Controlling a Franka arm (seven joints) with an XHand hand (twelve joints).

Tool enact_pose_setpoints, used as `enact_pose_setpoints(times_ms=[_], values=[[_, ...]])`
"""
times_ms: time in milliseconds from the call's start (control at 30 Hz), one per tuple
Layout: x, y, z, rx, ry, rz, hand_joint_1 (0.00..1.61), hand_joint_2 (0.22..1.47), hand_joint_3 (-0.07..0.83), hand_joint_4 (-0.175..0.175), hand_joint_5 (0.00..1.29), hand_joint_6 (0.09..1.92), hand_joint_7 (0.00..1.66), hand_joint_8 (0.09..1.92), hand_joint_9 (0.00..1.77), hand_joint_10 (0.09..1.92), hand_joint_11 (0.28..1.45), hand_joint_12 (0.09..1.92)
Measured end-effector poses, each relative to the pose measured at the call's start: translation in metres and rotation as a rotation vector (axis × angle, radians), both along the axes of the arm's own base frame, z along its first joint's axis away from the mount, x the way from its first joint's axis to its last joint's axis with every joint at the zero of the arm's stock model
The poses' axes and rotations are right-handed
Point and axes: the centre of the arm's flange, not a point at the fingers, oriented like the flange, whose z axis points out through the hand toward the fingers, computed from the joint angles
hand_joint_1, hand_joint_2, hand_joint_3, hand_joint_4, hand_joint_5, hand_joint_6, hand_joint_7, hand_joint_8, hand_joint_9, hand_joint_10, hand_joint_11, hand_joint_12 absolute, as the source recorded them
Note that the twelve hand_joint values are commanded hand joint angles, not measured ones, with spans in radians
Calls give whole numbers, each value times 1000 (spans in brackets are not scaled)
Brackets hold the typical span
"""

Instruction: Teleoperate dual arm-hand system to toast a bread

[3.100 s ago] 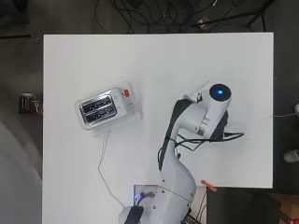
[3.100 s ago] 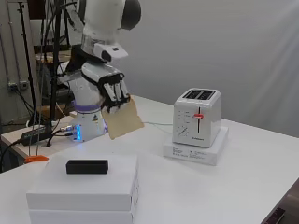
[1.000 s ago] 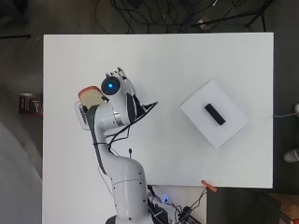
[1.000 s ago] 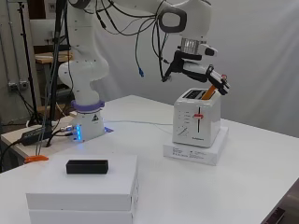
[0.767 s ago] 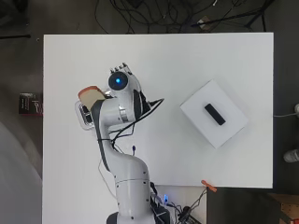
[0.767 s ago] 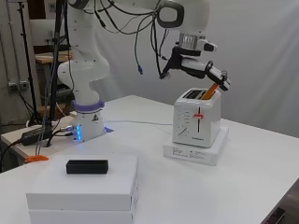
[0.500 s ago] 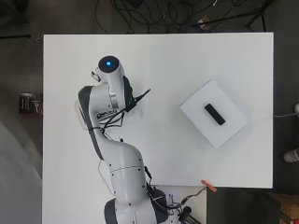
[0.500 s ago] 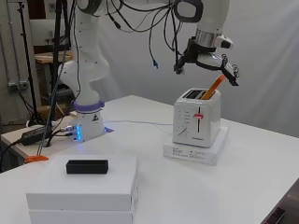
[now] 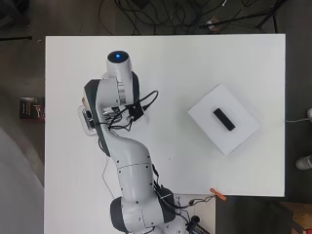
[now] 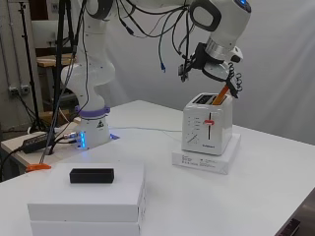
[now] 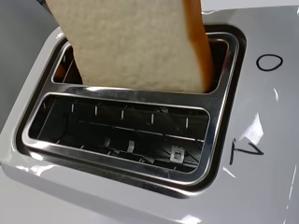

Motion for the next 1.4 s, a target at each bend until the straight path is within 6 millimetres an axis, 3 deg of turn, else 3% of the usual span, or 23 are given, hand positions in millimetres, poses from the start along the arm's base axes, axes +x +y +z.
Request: enact_pose_setpoints(times_ms=[167, 367, 567, 667, 733, 900, 1100, 1233, 1267, 1333, 1400], values=[[-6, -5, 0, -10, 38, 0, 98, 1198, 15, 156, 543, 87, 573, 87, 692, 87, 558, 87], [-17, 0, 12, -91, 42, 27, 126, 1218, 2, 174, 623, 87, 641, 87, 709, 87, 586, 87], [-23, -5, 20, -117, 67, 53, 145, 1221, 1, 170, 635, 87, 680, 87, 732, 87, 593, 87], [-32, -9, 23, -140, 79, 65, 108, 1206, -3, 147, 563, 87, 671, 87, 741, 87, 594, 87], [-42, -12, 26, -127, 44, 50, 93, 1199, -5, 112, 552, 87, 669, 87, 743, 87, 587, 87], [-44, -21, 14, -70, -210, -24, 50, 1188, -4, 54, 533, 87, 640, 87, 711, 87, 531, 87], [-43, -87, -29, -34, -453, -308, 0, 1170, -7, 15, 465, 87, 554, 87, 618, 87, 482, 87], [-40, -129, -32, -36, -463, -424, 0, 1165, -7, 9, 454, 87, 545, 87, 607, 87, 476, 87], [-39, -138, -32, -36, -469, -450, 0, 1155, -10, -11, 444, 87, 555, 87, 618, 87, 480, 87], [-38, -145, -32, -29, -469, -476, 0, 1127, -11, -42, 430, 87, 594, 87, 675, 87, 503, 87], [-35, -148, -48, 0, -441, -472, 0, 1102, -6, -61, 422, 87, 664, 87, 784, 87, 542, 87]])
